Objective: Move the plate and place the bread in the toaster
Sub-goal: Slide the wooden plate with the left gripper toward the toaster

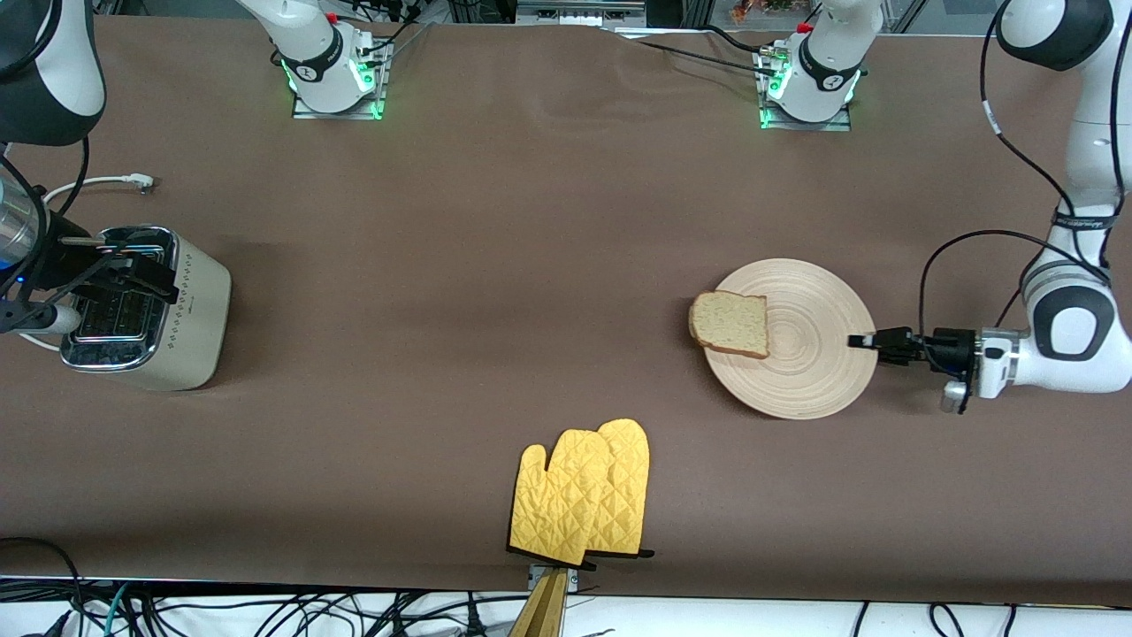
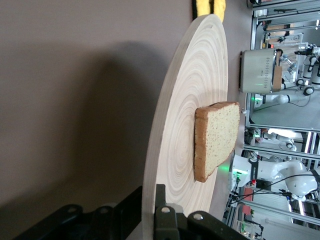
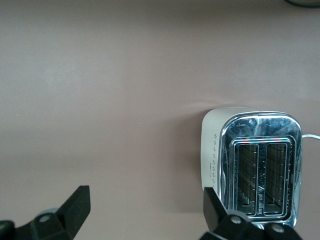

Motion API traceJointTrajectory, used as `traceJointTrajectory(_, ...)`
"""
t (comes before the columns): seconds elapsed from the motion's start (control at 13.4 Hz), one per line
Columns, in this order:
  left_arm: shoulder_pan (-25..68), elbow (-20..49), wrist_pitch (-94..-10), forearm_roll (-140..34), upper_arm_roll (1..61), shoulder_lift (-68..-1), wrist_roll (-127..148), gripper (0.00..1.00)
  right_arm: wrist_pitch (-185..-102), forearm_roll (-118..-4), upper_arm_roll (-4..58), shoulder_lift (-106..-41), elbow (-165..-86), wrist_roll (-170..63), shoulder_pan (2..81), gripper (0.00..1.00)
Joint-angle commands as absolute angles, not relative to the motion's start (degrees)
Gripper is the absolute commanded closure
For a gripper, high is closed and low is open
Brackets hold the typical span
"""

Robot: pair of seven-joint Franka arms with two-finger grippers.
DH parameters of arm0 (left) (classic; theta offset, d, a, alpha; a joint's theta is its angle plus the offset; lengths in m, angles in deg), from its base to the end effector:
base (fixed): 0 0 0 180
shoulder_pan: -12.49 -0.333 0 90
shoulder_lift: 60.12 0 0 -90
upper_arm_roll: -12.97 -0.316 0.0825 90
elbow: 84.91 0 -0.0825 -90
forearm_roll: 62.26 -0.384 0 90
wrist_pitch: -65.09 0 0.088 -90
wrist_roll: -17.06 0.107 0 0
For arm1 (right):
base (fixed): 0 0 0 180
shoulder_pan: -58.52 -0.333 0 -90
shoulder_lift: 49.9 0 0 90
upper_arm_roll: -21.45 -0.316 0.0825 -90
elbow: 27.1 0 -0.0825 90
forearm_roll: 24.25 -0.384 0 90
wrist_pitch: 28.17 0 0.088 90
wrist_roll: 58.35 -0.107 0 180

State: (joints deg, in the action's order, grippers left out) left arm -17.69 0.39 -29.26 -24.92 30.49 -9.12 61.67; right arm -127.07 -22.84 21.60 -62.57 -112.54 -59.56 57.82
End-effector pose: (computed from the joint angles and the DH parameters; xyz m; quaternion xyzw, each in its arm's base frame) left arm 0.6355 0.1074 0.1573 0.8477 -0.0968 -0.0837 0.5148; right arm 0.6311 0.0040 0.5450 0.9999 -0.0039 0.0071 0.0123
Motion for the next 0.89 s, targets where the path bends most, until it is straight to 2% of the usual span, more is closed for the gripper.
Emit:
traceJointTrajectory(0.0, -10.22, -0.27, -28.34, -20.44, 30.37, -9.23, 59.34, 1.00, -127.31, -23.72, 21.54, -63.08, -112.35, -59.67, 58.17, 0.00)
traceJointTrajectory(0.22, 2.16, -0.36, -30.44, -12.80, 25.03, -9.85, 54.07, 1.00, -127.22, -23.63, 21.54, -63.17, -112.35, -59.84, 58.17, 0.00)
traceJointTrajectory(0.52, 22.29, -0.36, -32.38, 1.96, 10.62, -9.50, 53.88, 1.00, -127.31, -23.20, 21.54, -63.61, -112.35, -59.23, 58.08, 0.00)
traceJointTrajectory(0.67, 29.07, -0.10, -35.61, 8.46, 7.18, -9.32, 52.49, 1.00, -127.13, -22.84, 21.45, -63.52, -112.35, -59.14, 57.56, 0.00)
traceJointTrajectory(0.82, 33.57, 0.08, -40.27, 12.16, 6.73, -9.23, 51.16, 1.00, -127.13, -22.67, 21.45, -63.52, -112.35, -58.97, 57.55, 0.00)
